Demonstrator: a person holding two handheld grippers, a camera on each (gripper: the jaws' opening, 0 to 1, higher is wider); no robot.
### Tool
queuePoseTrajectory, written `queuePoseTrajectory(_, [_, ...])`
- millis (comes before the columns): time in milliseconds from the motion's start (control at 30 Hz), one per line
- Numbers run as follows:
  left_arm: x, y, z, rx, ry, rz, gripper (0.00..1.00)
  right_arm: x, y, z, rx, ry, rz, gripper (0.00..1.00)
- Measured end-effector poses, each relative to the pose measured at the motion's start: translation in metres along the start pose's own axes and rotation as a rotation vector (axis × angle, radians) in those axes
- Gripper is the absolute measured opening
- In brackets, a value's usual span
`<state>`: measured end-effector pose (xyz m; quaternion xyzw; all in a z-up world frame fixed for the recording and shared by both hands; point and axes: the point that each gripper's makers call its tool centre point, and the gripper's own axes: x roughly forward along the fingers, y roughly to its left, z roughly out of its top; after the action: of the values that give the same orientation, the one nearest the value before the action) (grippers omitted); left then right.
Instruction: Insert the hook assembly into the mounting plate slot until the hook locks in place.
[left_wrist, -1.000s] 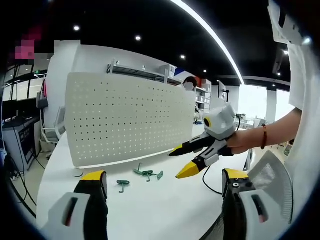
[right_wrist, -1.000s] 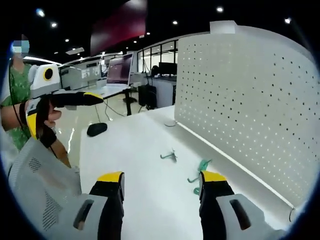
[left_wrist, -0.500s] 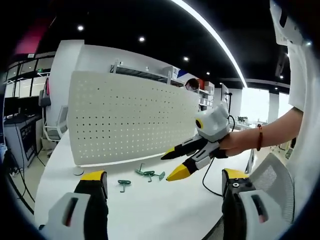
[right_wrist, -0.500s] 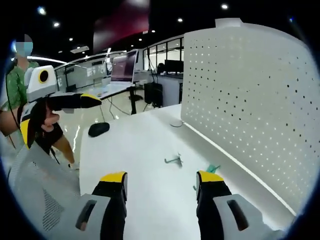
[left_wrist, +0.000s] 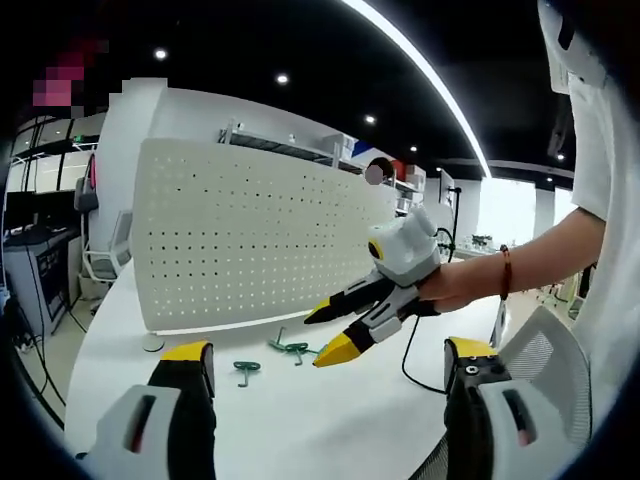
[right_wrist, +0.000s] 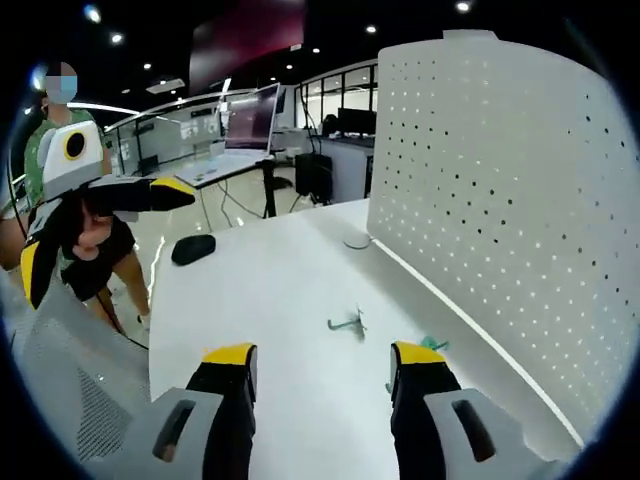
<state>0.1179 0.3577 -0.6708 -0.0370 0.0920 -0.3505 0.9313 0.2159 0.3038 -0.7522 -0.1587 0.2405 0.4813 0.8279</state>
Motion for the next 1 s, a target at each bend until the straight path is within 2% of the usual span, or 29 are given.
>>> queuePoseTrajectory(100, [0.000, 0.002, -0.002, 0.002, 0.007, 0.006, 0.97, 0.005, -0.001, 0.001, -0.006, 0.005, 0.006, 0.53])
queuePoseTrajectory(233, [-0.001, 0.002, -0.003, -0.004, 0.005, 0.004, 0.97, 0.011, -0.004, 0.002, -0.016, 0.007, 0.007, 0.47])
queuePoseTrajectory(1000, [-0.004, 0.013, -0.006, -0.013, 0.011, 0.012, 0.97, 0.039, -0.013, 0.004, -0.082, 0.088, 0.038, 0.43])
